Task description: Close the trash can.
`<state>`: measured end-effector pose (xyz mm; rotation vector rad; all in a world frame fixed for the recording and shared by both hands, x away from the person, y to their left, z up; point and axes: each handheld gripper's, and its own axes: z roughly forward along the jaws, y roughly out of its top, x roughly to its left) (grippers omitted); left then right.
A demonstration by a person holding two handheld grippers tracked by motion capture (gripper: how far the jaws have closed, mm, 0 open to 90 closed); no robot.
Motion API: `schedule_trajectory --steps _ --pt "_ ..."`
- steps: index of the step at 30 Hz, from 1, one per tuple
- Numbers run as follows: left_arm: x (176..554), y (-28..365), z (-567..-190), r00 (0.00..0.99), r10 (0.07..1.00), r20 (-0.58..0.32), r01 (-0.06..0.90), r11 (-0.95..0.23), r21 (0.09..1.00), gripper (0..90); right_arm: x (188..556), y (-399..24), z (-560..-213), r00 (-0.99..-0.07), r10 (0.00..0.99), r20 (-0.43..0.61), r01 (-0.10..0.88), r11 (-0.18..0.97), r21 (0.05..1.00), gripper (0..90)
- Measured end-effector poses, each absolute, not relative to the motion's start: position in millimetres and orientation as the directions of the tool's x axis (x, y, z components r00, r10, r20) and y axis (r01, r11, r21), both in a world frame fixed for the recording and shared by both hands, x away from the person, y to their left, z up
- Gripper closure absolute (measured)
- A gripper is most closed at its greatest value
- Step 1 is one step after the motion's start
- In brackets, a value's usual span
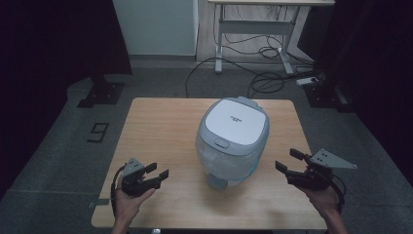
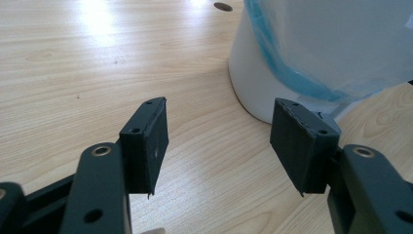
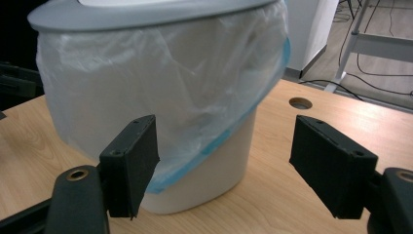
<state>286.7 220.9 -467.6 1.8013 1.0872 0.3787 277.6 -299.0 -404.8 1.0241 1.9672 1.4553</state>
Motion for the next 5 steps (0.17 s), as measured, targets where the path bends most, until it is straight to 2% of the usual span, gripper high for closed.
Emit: schedule_trajectory --steps 5 --pt "286.9 221.7 -468.1 0.552 0.809 -0.199 0.51 -0.139 0.849 38.5 277.4 -302.2 -406.9 -0.6 0.798 0.056 0.279 0.143 0.95 24.6"
